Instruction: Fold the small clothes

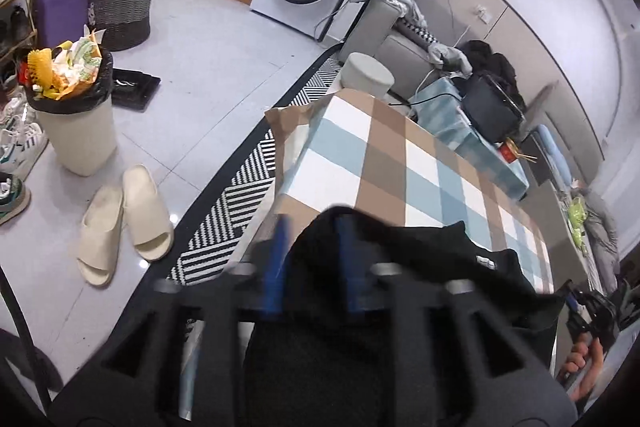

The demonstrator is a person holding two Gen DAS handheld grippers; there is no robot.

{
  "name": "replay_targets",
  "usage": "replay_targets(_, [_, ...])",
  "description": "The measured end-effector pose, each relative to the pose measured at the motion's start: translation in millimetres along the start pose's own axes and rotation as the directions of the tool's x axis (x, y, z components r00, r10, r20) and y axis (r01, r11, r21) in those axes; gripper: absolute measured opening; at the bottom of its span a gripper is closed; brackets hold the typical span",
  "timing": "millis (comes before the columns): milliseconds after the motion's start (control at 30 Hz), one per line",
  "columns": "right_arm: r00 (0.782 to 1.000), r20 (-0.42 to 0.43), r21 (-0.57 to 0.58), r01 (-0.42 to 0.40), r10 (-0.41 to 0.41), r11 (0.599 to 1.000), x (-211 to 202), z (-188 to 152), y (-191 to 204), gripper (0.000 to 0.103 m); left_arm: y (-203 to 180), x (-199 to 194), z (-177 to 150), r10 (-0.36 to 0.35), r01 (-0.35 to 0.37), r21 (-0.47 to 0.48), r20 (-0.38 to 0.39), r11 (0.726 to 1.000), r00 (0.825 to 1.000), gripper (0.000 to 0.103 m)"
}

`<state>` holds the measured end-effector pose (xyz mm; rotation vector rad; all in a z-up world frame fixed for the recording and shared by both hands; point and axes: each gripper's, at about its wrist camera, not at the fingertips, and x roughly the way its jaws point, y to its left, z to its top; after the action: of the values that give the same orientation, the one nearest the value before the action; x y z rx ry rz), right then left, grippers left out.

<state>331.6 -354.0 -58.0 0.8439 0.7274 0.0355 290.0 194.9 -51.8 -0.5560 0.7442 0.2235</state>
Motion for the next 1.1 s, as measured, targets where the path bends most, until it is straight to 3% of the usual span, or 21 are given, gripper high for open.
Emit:
replay_targets(67, [1.0,0.002,-0.04,0.0,0.0,0.999,-5.9,3.3,4.0,0.019,-2.0,-5.0,-1.3,0.011,-0.012,0.026,0.043,1.0,0.999,0.061])
replay_targets(167, [0.998,-0.012,-0.096,0.052,-0.053,0.994,-13.5,5.0,3.3,0.02,-6.9,-6.1,-5.3,0.022,-0.026,0.086,0.046,0.996,0.999,0.063])
replay_targets(333, [0.992,-0.02,-0.175,0.116,-0.121,0.978,-28.3,1.4,-7.3,0.045,-2.6,-4.4,-17.3,0.038,-0.04,0.122,0.021,0.992,0.999,0.065])
replay_targets(433, [0.986,-0.038,-0.23,0.152,-0.165,0.961,-30.3,-0.5,-12.3,0.045,3.5,-1.1,-23.1,0.043,-0.044,0.117,0.01,0.992,0.999,0.065])
replay_targets(667, [0.973,-0.129,-0.309,0.143,-0.19,0.94,-5.9,-5.5,-13.2,0.046,0.8,19.5,-27.2,0.049,-0.043,0.141,-0.036,0.989,0.998,0.065])
replay_targets(733, [0.97,-0.144,-0.343,0.135,-0.194,0.93,4.6,-6.8,-9.1,0.048,-3.5,25.0,-27.5,0.059,-0.053,0.16,-0.032,0.986,0.998,0.061])
replay_targets(800, [0.967,-0.144,-0.381,0.141,-0.209,0.914,12.4,-8.1,-3.7,0.048,-7.5,29.6,-27.8,0.064,-0.057,0.182,-0.033,0.982,0.997,0.043])
replay_targets(833, [0.967,-0.139,-0.397,0.141,-0.212,0.907,16.0,-7.8,-0.9,0.048,-9.0,31.1,-27.5,0.064,-0.057,0.188,-0.034,0.98,0.997,0.039])
replay_targets(900, [0.965,-0.129,-0.432,0.154,-0.229,0.889,25.0,-6.4,4.6,0.048,-11.4,33.6,-26.7,0.059,-0.052,0.203,-0.026,0.978,0.998,0.016])
replay_targets(967, [0.966,-0.123,-0.444,0.153,-0.229,0.883,33.0,-3.6,7.0,0.048,-14.5,33.4,-26.1,0.058,-0.053,0.224,-0.017,0.973,0.998,0.007])
replay_targets(1000, [0.964,-0.122,-0.451,0.159,-0.237,0.878,37.7,-2.5,7.6,0.045,-16.3,31.8,-26.0,0.056,-0.053,0.235,-0.004,0.97,0.998,0.006])
replay_targets(1067, [0.962,-0.12,-0.484,0.159,-0.245,0.861,42.3,-3.3,10.2,0.01,-18.4,27.6,-25.2,0.054,-0.056,0.252,0.015,0.966,0.998,0.005])
replay_targets(1100, [0.965,-0.104,-0.508,0.157,-0.241,0.847,40.7,-4.6,12.7,0.01,-19.8,23.7,-24.8,0.05,-0.056,0.259,0.03,0.964,0.998,0.005])
